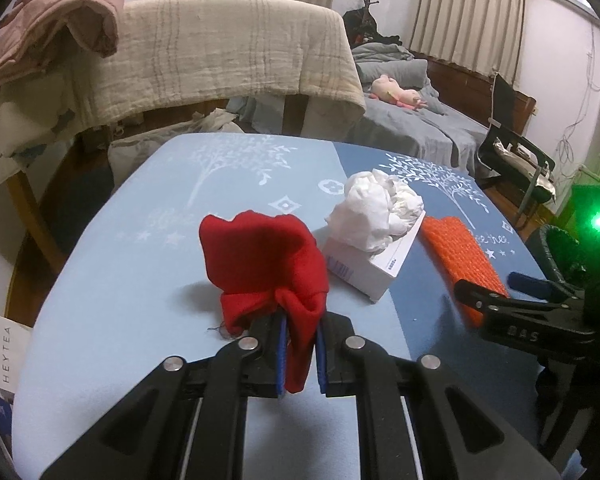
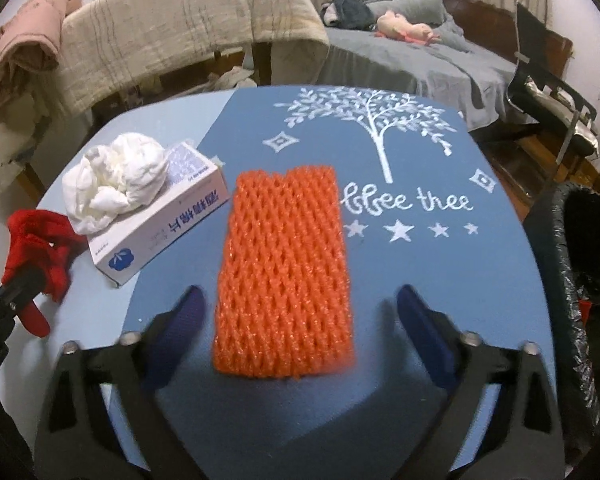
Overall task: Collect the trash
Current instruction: 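Lift the red glove with the left tool while the right tool approaches the orange mesh pad, then grasp the orange mesh sleeve with the right tool while the left tool holds the glove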
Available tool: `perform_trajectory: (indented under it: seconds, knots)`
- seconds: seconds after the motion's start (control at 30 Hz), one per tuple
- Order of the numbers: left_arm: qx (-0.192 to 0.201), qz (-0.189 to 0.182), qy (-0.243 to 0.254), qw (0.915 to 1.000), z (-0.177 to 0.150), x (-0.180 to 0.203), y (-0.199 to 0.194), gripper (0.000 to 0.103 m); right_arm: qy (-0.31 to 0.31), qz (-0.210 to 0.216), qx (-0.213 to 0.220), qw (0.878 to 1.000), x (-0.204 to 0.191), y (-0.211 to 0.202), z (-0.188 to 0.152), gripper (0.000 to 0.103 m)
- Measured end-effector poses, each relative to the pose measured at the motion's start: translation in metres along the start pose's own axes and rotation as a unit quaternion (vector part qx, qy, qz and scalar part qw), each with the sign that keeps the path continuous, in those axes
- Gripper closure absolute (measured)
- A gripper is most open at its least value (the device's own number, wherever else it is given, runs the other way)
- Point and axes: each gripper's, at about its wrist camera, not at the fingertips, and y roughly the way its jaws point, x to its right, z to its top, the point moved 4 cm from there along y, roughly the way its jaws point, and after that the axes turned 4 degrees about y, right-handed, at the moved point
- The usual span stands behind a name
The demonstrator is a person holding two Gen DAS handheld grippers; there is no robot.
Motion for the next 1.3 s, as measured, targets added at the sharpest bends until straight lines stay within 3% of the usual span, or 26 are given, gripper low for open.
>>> perform_trajectory:
  seconds: [0.07, 0.13, 0.2, 0.23, 0.6, 1.3]
  knots:
    - [0.001, 0.0, 0.0, 1.0, 0.0, 0.0, -0.001, 0.092, 0.001, 0.006, -0.007, 1.0, -0.001, 0.001, -0.001, 0.036]
    - [0.002, 0.0, 0.0, 1.0, 0.0, 0.001, -0.002, 0.092, 0.002, 0.019, -0.004, 1.0, -0.001, 0.0, -0.001, 0.053]
    - [0.005, 0.0, 0.001, 1.0, 0.001, 0.002, -0.004, 0.092, 0.0, 0.032, -0.006, 0.999, -0.001, -0.004, -0.002, 0.078]
    - [0.007, 0.0, 0.001, 1.0, 0.002, 0.004, -0.005, 0.092, 0.001, 0.041, -0.007, 0.999, -0.001, -0.006, -0.003, 0.08]
    - [0.036, -0.012, 0.015, 0.9992, 0.015, 0.031, -0.03, 0.092, 0.009, 0.061, 0.036, 0.997, 0.007, -0.053, 0.002, 0.081]
    - [0.075, -0.089, 0.07, 0.9907, 0.032, 0.132, -0.078, 0.092, 0.047, 0.048, 0.097, 0.993, 0.074, -0.141, -0.004, 0.081]
